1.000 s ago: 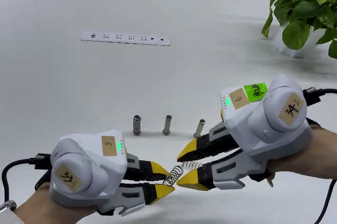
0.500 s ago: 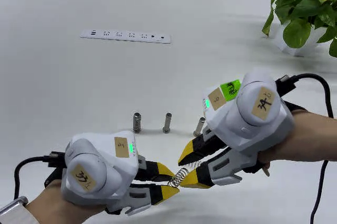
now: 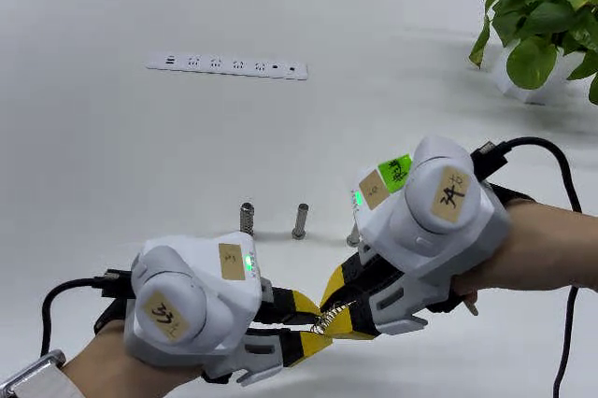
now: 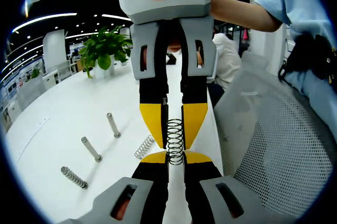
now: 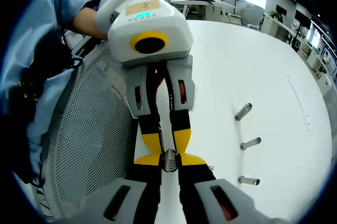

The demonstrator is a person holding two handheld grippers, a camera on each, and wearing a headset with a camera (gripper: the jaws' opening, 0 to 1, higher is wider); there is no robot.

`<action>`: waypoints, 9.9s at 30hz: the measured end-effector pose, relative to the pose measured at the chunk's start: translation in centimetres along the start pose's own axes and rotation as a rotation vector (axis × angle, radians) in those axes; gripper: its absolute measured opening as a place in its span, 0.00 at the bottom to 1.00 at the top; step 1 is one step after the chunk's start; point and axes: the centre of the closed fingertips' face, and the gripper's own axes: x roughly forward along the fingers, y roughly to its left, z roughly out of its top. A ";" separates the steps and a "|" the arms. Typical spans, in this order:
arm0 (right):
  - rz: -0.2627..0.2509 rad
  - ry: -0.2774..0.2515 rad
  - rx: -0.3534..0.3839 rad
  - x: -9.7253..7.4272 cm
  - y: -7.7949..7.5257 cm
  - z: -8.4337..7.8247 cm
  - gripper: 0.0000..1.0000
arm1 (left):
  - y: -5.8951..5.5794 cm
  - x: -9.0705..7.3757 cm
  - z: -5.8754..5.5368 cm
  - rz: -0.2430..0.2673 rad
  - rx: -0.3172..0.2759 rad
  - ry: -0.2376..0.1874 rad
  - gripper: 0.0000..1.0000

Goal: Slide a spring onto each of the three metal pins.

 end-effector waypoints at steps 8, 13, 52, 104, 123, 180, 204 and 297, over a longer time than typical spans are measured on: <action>0.010 0.013 -0.007 0.0 0.2 -0.2 0.13 | -0.1 0.1 0.4 0.000 0.000 0.006 0.09; 0.012 0.014 -0.012 -0.1 0.3 -0.3 0.12 | -0.1 0.1 0.4 -0.002 -0.016 0.013 0.09; -0.029 0.026 0.005 -1.0 -0.6 -1.5 0.12 | 4.3 -4.0 -1.0 0.246 -0.385 -0.163 0.46; -0.117 0.198 -0.159 -3.2 -11.1 -0.2 0.12 | 8.3 -6.7 -5.1 0.488 -0.400 -0.098 0.99; -0.072 0.293 -0.286 -2.3 -13.0 1.9 0.12 | 8.3 -6.5 -4.9 0.488 -0.361 -0.071 0.99; -0.015 0.392 -0.363 0.4 -14.0 1.0 0.12 | 8.0 -6.3 -5.4 0.467 -0.381 -0.065 0.95; -0.013 0.443 -0.382 3.4 -14.1 -0.9 0.12 | 7.9 -6.1 -5.6 0.458 -0.388 -0.059 0.93; -0.311 -0.083 0.118 -3.0 -9.6 -4.3 0.98 | 7.5 -5.7 -5.1 0.420 -0.354 -0.046 0.95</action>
